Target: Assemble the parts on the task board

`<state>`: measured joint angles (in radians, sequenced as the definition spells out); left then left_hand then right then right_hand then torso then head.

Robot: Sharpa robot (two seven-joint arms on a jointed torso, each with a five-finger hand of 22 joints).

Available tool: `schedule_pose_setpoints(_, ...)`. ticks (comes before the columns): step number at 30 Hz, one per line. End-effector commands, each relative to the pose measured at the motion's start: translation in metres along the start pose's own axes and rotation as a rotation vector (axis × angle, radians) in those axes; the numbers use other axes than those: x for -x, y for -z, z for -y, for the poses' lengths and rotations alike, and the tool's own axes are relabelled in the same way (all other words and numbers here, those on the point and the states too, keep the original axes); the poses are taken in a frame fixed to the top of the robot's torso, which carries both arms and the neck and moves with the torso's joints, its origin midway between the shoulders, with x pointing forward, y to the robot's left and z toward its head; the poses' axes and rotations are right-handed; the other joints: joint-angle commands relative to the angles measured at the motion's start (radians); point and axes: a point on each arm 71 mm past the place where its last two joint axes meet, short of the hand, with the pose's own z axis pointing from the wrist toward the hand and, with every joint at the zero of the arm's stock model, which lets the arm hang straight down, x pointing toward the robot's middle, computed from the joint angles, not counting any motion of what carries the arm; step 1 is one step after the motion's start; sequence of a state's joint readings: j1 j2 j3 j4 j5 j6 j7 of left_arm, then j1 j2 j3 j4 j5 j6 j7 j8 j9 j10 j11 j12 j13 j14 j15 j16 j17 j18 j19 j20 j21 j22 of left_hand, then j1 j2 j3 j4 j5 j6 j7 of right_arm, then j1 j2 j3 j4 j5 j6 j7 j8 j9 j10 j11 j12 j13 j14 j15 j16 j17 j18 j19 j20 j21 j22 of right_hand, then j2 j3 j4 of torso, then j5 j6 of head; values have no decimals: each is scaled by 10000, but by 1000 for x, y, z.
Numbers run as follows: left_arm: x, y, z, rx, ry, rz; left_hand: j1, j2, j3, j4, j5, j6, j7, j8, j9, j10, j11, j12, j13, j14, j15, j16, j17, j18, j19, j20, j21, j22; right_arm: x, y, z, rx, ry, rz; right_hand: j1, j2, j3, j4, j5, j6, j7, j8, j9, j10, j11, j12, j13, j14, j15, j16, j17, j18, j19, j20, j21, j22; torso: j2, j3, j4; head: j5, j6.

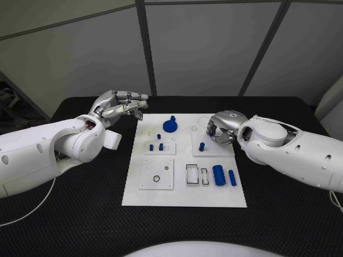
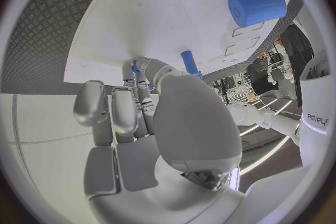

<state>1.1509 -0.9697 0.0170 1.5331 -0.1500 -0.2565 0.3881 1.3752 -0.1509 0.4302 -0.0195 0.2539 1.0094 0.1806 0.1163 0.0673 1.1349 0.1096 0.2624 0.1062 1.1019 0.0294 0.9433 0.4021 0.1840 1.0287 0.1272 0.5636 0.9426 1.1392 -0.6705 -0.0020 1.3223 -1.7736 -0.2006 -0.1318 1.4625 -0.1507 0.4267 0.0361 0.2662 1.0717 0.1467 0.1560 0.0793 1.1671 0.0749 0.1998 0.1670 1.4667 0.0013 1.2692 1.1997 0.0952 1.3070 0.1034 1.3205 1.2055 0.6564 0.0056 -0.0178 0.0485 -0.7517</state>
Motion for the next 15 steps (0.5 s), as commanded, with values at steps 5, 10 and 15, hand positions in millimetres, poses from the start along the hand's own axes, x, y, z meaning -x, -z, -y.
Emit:
schedule_pose_setpoints(5, 0, 0, 1, -65, 116, 3, 2, 87, -22, -71, -21, 3, 85, -38, -13, -99, -2, 42, 18, 89, 0, -57, -32, -16, -3, 0, -60, -15, -10, 1, 1, -182, 125, -367, 261, 234, 292, -246, -198, 406, -96, 143, 94, 434, -115, 62, 70, 413, -174, -2, -101, -181, 332, -93, 375, 491, -7, 0, 5, -11, -33)
schedule_pose_setpoints(10, 1, 0, 1, -21, 111, 15, 7, 89, -28, -79, -22, -9, 92, -42, -14, -113, 4, 43, 18, 95, 3, -66, -40, -17, 1, 1, -64, -17, -10, 2, 2, -283, 198, -159, 264, 278, 410, -361, -210, 479, -87, 128, 111, 510, -122, -4, 85, 410, -185, 20, -105, -200, 372, -120, 459, 590, -4, 8, -6, 5, -37)
schedule_pose_setpoints(15, 2, -1, 0, 33, 100, 39, 14, 90, -37, -91, -23, -29, 101, -50, -15, -137, 13, 45, 18, 102, 9, -81, -53, -18, 4, 3, -69, -20, -7, 5, 2, -227, 186, 169, 254, 287, 453, -398, -199, 498, -84, 117, 116, 527, -118, -39, 88, 408, -185, 30, -104, -217, 417, -124, 518, 669, -6, 8, -4, 2, -41)
